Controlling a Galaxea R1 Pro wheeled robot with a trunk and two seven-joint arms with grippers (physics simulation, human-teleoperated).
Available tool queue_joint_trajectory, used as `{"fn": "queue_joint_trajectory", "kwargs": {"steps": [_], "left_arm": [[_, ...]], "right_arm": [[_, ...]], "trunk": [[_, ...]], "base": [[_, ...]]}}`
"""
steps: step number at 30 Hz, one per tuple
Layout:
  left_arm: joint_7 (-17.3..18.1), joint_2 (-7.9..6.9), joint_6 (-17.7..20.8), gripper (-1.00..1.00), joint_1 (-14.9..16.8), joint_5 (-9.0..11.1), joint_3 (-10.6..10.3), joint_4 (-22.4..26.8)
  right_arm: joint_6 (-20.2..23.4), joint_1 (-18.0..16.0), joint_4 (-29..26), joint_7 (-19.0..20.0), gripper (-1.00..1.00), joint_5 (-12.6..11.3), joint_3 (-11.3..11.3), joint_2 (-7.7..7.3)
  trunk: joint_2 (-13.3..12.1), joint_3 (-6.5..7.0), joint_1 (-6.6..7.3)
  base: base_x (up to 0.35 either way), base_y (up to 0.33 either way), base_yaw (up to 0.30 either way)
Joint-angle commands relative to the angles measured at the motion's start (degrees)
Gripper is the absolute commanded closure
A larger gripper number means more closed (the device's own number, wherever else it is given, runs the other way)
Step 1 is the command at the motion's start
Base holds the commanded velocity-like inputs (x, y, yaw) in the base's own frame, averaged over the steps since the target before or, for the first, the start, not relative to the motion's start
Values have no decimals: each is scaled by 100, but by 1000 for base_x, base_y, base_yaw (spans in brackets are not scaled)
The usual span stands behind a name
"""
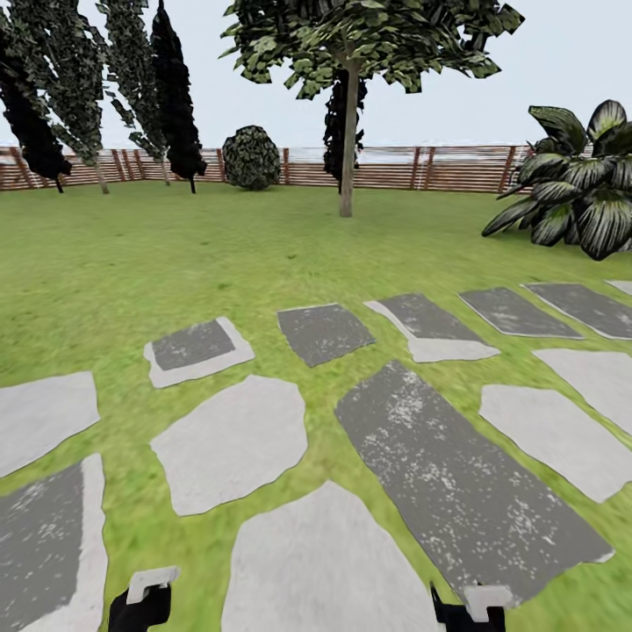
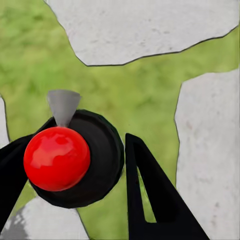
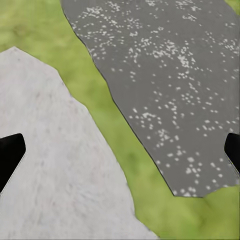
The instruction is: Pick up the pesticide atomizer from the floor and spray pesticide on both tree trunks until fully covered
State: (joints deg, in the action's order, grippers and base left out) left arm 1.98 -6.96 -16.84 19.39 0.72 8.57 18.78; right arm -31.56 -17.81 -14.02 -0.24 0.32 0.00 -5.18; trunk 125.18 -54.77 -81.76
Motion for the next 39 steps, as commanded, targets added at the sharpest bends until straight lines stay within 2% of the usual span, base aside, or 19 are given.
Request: {"fn": "queue_joint_trajectory", "kwargs": {"steps": [1, 32, 39], "left_arm": [[21, 2, -18, 100, 4, 7, 22, -5], [18, 2, -21, 100, 4, 7, 22, -4], [17, 2, -20, 100, 4, 7, 22, 1]], "right_arm": [[-17, -3, 4, -2, -100, 3, 0, 0], [-17, -3, 4, -2, -100, 3, 0, 0], [-17, -3, 4, -2, -100, 3, 0, 0]], "trunk": [[2, -5, -3], [2, -5, -3], [2, 16, -3]], "base": [[338, 0, -1], [338, 0, 0], [338, 0, -189]]}}
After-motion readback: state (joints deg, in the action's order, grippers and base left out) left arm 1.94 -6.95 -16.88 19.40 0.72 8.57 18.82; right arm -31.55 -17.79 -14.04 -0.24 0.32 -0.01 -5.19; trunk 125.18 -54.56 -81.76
